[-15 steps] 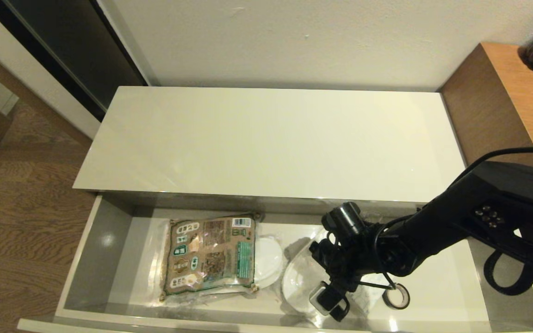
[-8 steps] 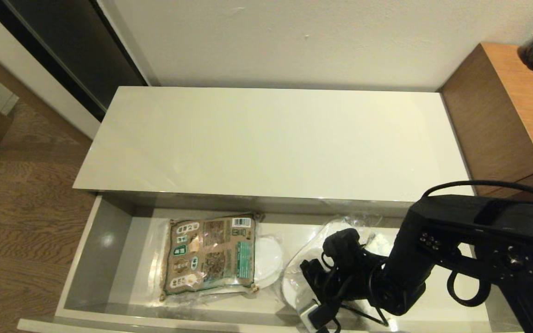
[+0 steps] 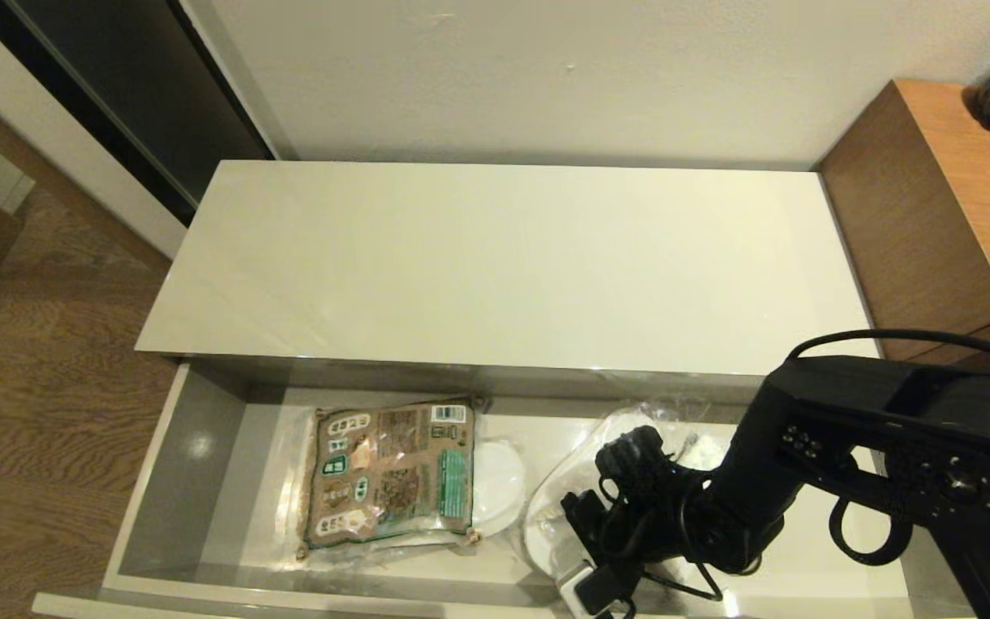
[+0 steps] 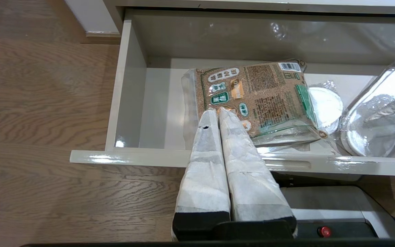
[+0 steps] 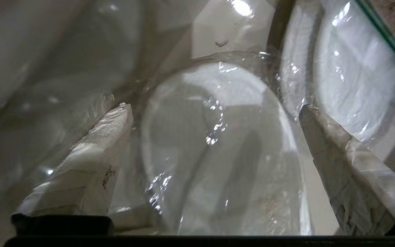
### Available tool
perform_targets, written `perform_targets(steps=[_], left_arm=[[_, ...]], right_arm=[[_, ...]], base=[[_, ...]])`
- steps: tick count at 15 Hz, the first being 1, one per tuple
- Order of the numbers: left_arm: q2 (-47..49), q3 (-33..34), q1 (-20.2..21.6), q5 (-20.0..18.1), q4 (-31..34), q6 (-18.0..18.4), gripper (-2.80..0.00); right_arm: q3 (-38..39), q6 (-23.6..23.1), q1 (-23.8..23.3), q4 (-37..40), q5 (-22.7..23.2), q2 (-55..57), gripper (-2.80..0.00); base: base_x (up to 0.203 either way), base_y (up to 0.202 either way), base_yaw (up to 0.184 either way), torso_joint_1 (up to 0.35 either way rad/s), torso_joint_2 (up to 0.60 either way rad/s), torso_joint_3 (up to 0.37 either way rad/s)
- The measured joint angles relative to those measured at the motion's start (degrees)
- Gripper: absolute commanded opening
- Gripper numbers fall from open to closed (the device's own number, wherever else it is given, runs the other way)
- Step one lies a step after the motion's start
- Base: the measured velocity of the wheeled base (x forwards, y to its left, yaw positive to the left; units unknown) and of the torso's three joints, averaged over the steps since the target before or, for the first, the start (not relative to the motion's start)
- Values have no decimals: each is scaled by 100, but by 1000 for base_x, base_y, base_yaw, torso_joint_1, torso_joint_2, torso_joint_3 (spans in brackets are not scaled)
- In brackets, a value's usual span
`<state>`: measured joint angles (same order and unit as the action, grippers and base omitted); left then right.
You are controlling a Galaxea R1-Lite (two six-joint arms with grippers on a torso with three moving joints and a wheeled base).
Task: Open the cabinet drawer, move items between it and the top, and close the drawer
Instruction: Take out the disposable slippers from the drawer
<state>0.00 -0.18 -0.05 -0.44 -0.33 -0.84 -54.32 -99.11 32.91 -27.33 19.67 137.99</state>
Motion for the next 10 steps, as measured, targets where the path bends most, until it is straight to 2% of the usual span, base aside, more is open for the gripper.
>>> perform_targets(steps=[4,7,10], left_arm=[[0,0,-5,2,1,-4,-280],[0,0,0,2,0,-1,-280],[0,0,-6,0,1,-1,-280]], right_arm=[[-53,265,-119,1319,-8,-303,0],[8,407,-193,1856,-55,-504,0],[67,433,-221,2018,-181,-627,0]], base=[[0,0,0,0,0,0],[0,0,0,0,0,0],[0,0,0,0,0,0]])
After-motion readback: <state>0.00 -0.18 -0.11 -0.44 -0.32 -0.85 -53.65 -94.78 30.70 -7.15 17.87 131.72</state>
